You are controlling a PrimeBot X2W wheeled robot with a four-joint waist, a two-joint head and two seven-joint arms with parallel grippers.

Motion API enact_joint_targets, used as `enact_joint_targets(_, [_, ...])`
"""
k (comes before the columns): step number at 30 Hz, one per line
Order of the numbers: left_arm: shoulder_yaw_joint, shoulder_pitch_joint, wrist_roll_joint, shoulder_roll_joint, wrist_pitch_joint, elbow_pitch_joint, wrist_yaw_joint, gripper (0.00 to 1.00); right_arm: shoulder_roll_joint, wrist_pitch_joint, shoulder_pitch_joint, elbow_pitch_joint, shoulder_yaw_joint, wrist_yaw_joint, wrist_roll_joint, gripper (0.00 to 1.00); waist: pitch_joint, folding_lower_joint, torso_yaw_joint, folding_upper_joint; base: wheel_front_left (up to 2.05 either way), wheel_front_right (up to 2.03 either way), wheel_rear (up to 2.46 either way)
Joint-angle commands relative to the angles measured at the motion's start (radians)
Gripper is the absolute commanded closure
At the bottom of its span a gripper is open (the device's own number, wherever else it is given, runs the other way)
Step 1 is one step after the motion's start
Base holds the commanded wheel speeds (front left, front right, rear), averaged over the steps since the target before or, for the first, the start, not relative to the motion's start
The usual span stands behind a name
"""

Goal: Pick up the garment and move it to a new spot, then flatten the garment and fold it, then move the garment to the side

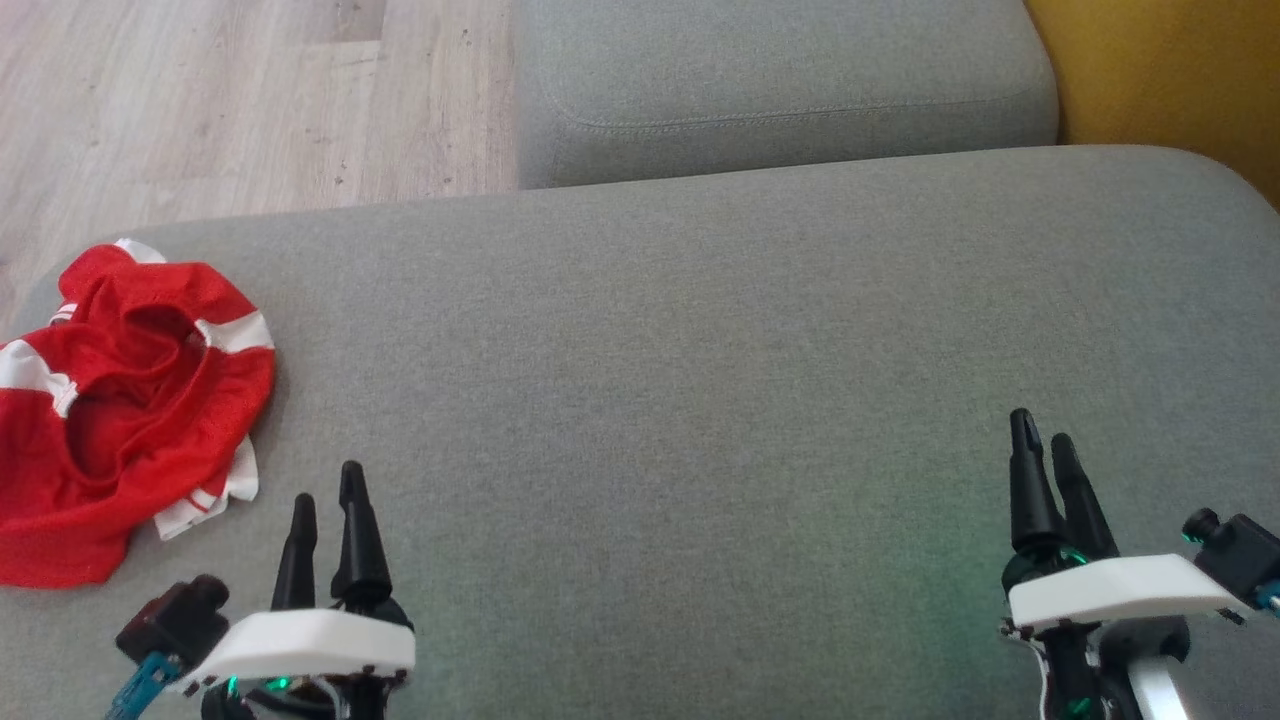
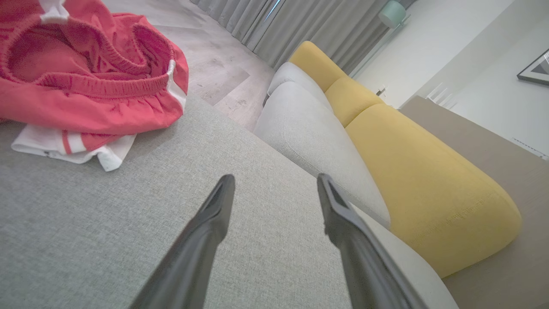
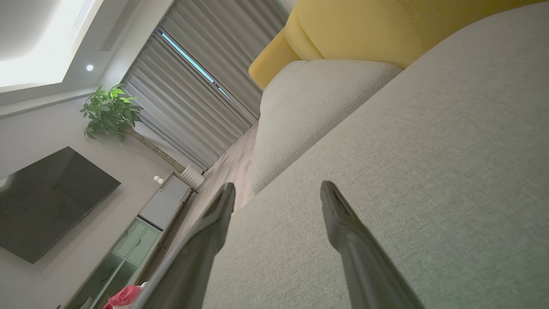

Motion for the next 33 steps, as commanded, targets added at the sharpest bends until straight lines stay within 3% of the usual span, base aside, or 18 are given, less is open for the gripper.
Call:
enact_joint_targets(1, [0.004,-0.029,0.039,0.017,-0.013,-0.047,0.007,0.0,-0.007,-0.015,-0.019,-0.047,0.021,0.0,-0.038,0.0,-0.001,0.0,0.0,0.0,0.0,0.0,0.0])
enact_joint_targets(33, [-0.088,-0.014,0.427,0.044,-0.105,-0.094,0.079,0.0,-0.009,-0.106,0.01,-0.098,0.028,-0.001,-0.399,0.0,-0.01,0.0,0.012,0.0,0.0,0.0,0.0])
